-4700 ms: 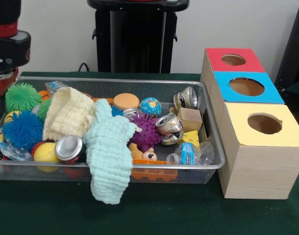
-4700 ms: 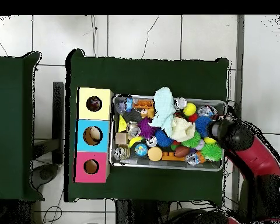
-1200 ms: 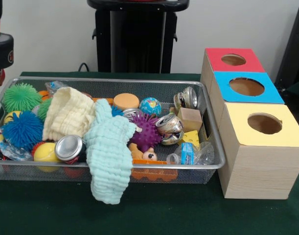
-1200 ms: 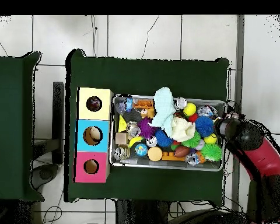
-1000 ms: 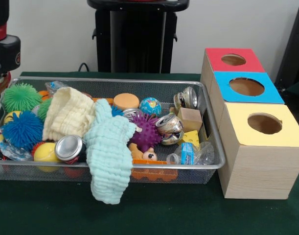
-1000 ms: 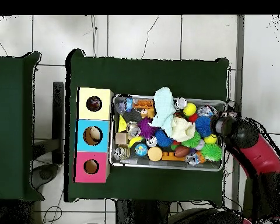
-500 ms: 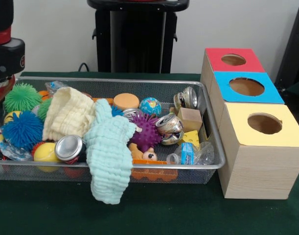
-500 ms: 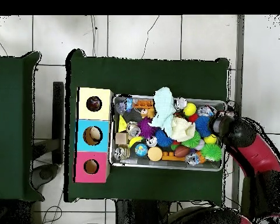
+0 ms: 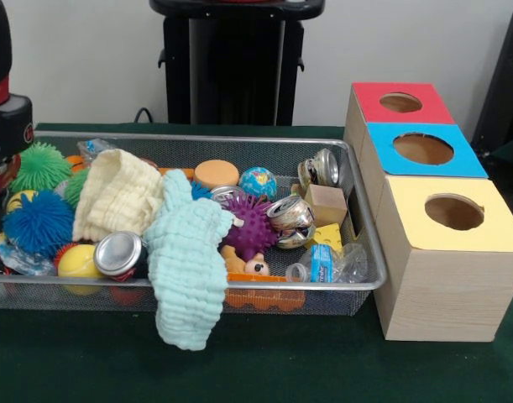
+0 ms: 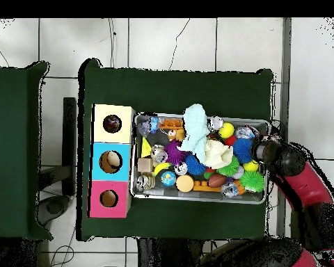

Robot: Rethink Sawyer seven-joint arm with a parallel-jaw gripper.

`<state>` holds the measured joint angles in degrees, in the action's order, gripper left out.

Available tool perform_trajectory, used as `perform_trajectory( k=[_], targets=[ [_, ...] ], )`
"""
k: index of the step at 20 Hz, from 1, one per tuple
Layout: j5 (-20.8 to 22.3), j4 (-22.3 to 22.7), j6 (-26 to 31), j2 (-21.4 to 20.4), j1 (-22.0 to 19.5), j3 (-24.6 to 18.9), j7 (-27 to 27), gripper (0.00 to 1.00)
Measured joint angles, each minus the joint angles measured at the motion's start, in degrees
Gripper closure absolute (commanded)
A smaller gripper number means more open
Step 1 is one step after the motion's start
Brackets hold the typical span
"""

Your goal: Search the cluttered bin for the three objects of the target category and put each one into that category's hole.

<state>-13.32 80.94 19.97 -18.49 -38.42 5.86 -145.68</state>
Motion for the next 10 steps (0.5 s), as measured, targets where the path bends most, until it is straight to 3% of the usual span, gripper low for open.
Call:
perform_trajectory(
  k=[10],
  targets=[
    [0.0,-1.7,-1.6,2.8,-0.7,-1.1,0.0,0.00]
  ],
)
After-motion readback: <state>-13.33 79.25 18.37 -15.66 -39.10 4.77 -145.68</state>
